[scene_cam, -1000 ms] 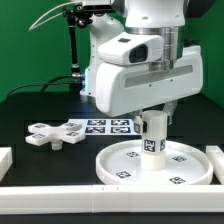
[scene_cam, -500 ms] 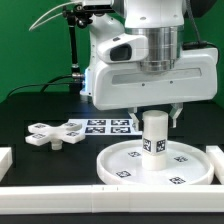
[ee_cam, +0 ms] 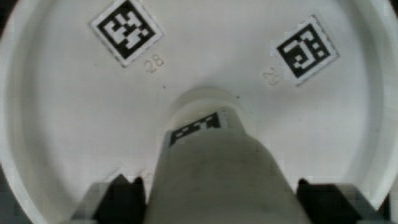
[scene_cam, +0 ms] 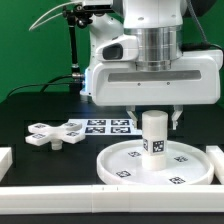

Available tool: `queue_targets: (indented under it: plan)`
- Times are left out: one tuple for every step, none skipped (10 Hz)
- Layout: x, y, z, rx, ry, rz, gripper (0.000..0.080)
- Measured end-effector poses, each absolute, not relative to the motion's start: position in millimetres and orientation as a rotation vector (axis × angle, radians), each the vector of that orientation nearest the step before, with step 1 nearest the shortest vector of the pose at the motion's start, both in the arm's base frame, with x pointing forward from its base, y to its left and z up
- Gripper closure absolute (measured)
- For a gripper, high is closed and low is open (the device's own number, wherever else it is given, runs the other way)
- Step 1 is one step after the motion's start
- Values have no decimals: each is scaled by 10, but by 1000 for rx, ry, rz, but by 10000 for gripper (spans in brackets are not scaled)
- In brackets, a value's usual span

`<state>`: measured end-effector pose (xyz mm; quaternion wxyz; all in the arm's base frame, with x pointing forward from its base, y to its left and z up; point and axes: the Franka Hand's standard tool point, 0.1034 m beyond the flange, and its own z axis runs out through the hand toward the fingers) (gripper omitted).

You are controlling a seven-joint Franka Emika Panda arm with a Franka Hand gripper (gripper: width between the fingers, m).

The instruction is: Assemble round table

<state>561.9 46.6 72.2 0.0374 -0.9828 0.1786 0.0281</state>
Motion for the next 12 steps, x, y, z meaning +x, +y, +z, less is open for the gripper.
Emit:
queue_targets:
  plan:
    - [5617, 466, 720, -2970, 718, 96, 390]
    - [5617, 474, 717, -2917, 873, 107, 390]
    - [5614, 485, 712, -2856, 1032, 121, 390]
    - [5611, 494, 711, -2793, 1166, 134, 390]
    - [5612, 498, 708, -2715, 1312, 144, 390]
    - [5616, 508, 706, -2640, 1450, 138, 390]
    - [5618, 514, 708, -2619, 1489, 141, 390]
    - [5618, 523, 708, -2568, 1569, 150, 390]
    - [5618, 536, 708, -2513, 1652, 160, 390]
    - [5618, 546, 708, -2466, 1715, 170, 390]
    - [5618, 551, 708, -2422, 1774, 177, 390]
    - [5620, 549, 708, -2372, 1829, 187, 390]
